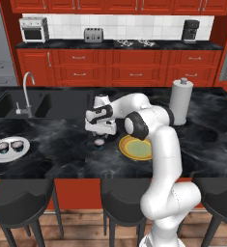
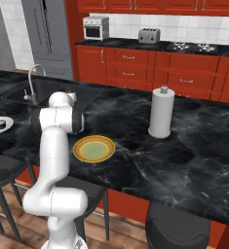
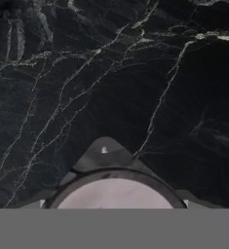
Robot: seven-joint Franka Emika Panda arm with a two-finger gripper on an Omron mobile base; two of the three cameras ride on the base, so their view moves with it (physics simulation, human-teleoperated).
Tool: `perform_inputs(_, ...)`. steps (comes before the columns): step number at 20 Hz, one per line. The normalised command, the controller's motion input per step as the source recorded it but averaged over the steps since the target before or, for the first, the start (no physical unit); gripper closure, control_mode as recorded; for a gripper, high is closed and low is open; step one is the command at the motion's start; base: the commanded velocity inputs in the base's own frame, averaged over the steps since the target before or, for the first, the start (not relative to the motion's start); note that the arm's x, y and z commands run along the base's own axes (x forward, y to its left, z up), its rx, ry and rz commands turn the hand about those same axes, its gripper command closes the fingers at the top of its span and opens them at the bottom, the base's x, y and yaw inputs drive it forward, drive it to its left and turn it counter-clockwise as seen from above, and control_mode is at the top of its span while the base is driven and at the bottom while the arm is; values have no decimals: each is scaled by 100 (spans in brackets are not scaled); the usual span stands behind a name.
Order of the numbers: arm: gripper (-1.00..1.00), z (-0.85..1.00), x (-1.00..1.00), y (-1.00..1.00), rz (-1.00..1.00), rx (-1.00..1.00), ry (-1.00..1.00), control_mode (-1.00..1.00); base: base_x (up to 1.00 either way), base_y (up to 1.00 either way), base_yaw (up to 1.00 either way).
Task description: Place two yogurt containers on each plate.
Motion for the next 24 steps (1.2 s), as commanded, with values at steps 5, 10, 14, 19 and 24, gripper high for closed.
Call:
perform_inputs(5, 100, 1, -28, -6, -2, 0, -5, -100, 0, 0, 0)
perform_inputs(10, 100, 59, -46, -12, -9, 0, -3, -100, 0, 0, 0)
perform_inputs(14, 100, 100, -74, -47, -1, 0, -2, -100, 0, 0, 0)
perform_inputs(19, 100, 49, -89, -81, 0, 1, -5, -100, 0, 0, 0)
perform_inputs(24, 100, 17, -64, -95, -3, 9, -6, -100, 0, 0, 0)
